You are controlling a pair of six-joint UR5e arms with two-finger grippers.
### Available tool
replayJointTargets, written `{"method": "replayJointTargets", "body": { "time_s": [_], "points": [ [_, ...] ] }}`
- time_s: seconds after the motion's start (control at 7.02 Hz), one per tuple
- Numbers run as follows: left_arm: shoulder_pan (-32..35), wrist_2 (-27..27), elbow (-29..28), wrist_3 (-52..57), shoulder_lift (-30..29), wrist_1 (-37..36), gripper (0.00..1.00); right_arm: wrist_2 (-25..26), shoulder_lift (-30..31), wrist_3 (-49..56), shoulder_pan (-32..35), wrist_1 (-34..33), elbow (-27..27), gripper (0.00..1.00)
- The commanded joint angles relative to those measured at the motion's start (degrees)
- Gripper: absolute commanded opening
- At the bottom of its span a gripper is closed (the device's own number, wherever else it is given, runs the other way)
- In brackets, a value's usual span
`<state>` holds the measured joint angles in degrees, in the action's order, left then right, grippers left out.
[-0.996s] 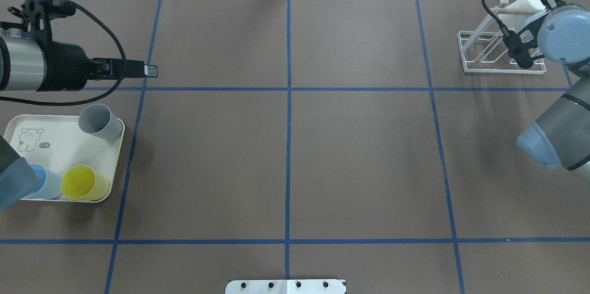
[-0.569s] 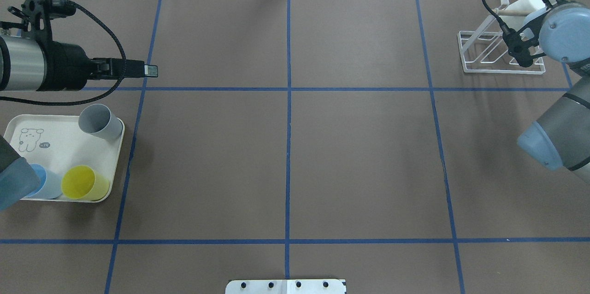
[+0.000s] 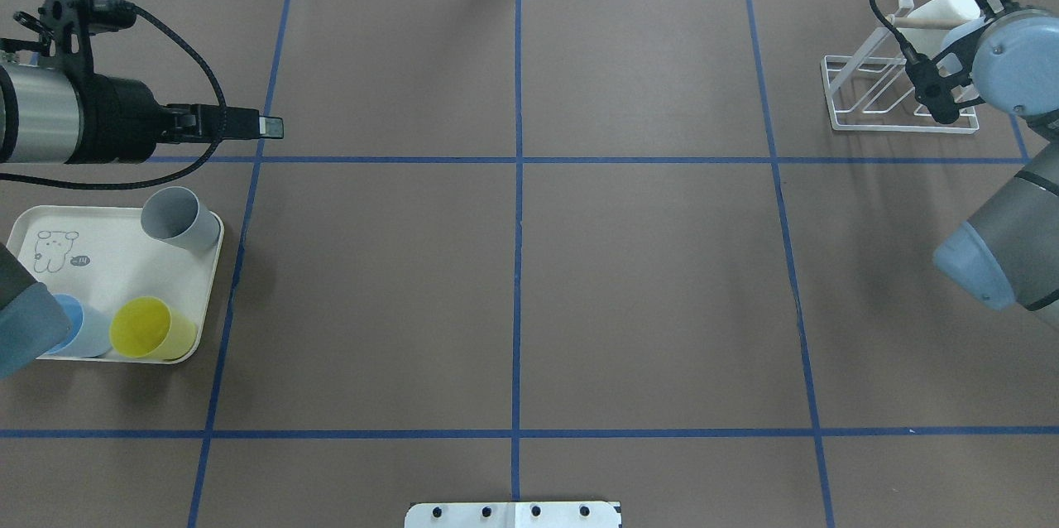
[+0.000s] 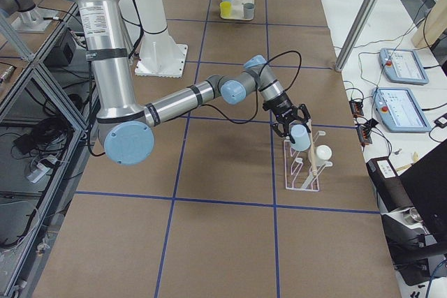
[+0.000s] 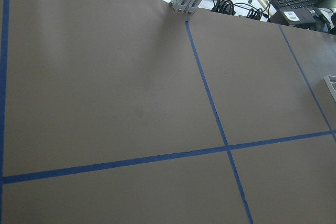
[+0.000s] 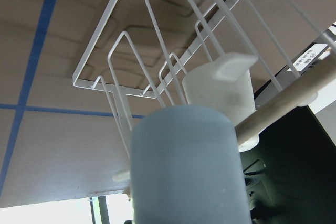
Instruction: Transfer IKEA cup to right arm and place on rack
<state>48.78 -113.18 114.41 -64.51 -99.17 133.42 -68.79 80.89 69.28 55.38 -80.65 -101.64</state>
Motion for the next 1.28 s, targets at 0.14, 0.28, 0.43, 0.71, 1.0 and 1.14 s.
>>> {"method": "replayJointTargets", "body": {
  "time_s": [0.14,0.28,0.43,0.71,1.0,1.14],
  "points": [
    [0.00,0.06,-0.06,0.00,-0.06,0.00,1.00,-0.20,0.23,-2.47,-0.19,-0.03,0.57,0.00],
    [-0.09,0.06,-0.06,0.00,-0.06,0.00,1.00,-0.20,0.14,-2.48,-0.36,-0.03,0.74,0.00],
    [-0.09,0.06,-0.06,0.00,-0.06,0.00,1.00,-0.20,0.23,-2.48,-0.36,-0.03,1.18,0.00],
    [-0.09,0.06,-0.06,0.00,-0.06,0.00,1.00,-0.20,-0.03,-2.66,-1.15,-0.03,1.79,0.00],
    [-0.09,0.06,-0.06,0.00,-0.06,0.00,1.00,-0.20,-0.64,-2.74,-1.77,0.06,2.93,0.00],
    [-0.09,0.06,-0.06,0.00,-0.06,0.00,1.00,-0.12,-0.65,-2.66,-1.77,0.06,2.94,0.04]
  ]
}}
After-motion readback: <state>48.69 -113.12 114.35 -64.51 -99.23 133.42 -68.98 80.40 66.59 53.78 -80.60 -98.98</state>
